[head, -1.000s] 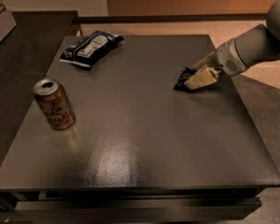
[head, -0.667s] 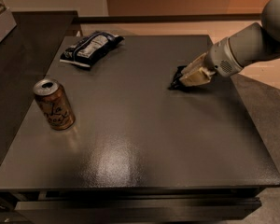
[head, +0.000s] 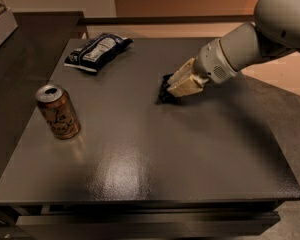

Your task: Move rxbar chocolate near orange can

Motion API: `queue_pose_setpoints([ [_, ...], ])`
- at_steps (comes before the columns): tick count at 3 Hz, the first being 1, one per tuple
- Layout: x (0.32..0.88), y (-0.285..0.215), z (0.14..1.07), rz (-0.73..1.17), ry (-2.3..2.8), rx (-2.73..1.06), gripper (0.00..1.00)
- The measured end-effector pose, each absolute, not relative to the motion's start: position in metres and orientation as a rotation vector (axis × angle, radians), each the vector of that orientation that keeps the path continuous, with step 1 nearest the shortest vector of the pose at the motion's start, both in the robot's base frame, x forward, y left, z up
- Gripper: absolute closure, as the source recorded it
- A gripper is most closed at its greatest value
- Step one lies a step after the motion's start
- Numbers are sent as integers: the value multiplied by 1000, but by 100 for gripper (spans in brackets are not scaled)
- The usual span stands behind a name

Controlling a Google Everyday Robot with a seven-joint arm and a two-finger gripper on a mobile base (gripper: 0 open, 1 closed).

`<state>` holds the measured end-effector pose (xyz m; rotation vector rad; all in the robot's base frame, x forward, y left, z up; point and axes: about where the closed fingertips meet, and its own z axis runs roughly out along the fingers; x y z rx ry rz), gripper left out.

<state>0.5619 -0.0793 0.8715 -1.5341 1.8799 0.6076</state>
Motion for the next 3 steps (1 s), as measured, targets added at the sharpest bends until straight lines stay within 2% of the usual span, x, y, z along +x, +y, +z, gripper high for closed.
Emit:
queue_pose_setpoints([
  [3, 522, 34, 882, 745, 1549, -1731, 100],
])
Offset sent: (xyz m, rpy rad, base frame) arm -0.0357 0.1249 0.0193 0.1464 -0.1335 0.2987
